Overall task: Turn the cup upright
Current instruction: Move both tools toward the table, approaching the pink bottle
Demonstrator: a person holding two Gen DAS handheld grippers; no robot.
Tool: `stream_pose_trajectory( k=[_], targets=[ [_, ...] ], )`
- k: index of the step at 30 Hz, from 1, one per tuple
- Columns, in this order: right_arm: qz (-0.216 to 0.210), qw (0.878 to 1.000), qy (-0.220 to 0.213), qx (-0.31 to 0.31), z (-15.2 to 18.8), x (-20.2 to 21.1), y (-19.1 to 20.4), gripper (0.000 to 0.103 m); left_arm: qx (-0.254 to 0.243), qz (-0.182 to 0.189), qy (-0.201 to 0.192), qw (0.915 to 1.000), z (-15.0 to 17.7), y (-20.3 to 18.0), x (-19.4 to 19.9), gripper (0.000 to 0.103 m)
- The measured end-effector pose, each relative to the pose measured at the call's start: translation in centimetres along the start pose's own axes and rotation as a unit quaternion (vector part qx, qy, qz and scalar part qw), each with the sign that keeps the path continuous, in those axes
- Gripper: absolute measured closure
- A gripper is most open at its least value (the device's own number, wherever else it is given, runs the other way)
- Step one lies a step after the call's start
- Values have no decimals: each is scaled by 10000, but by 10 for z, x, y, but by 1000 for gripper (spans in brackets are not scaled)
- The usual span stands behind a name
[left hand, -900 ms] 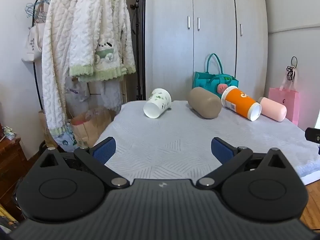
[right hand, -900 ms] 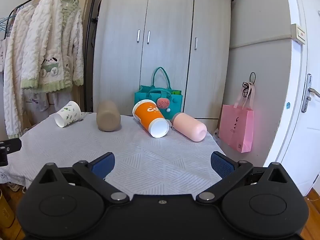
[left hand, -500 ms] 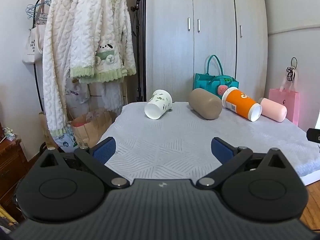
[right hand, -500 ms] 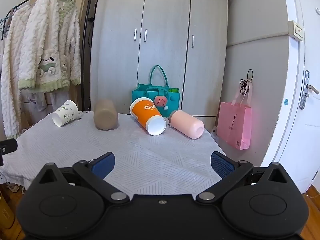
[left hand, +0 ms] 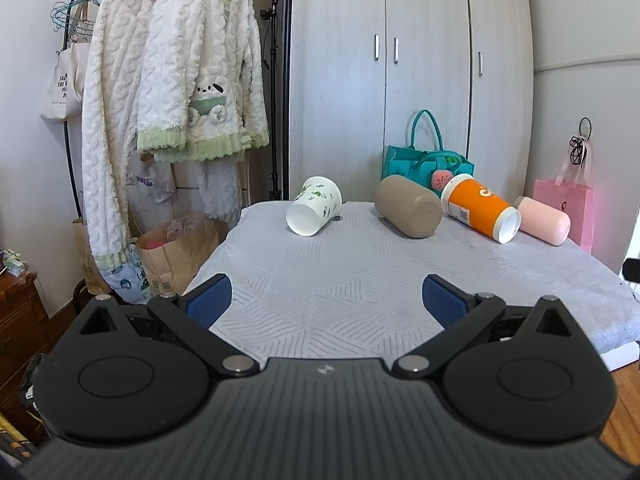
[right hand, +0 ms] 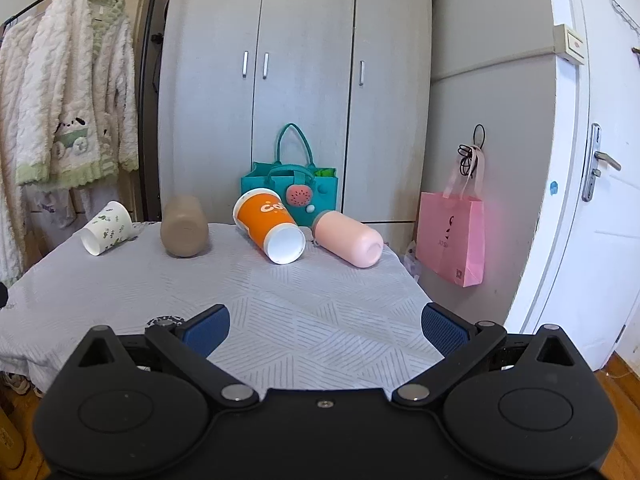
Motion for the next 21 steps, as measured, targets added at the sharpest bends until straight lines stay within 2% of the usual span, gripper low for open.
stream_pose_trajectory(
  k=[5,14,21],
  targets=[
    [-181,9994,54,-306,-2,-2,-5,0,103,16,129,9999,5,3,-5,0],
    [-98,9993,150,-320,4,-10,-4,0,24,28,103,9999,2,3,-8,0],
    [-167,9990,203,-348,-8,-24,-4,0,-75,77,44,9999,-11,-1,-13,0]
  ],
)
Point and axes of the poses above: each gripper's, at about its wrist camera, not at the fingertips, and x roughly against the way its jaws point, y to its left, z to its underside, the point moved 2 cm from there along -x, roughly the way its jaws point, and after that the axes turned 11 degrees about -x, right-handed, at the moved point
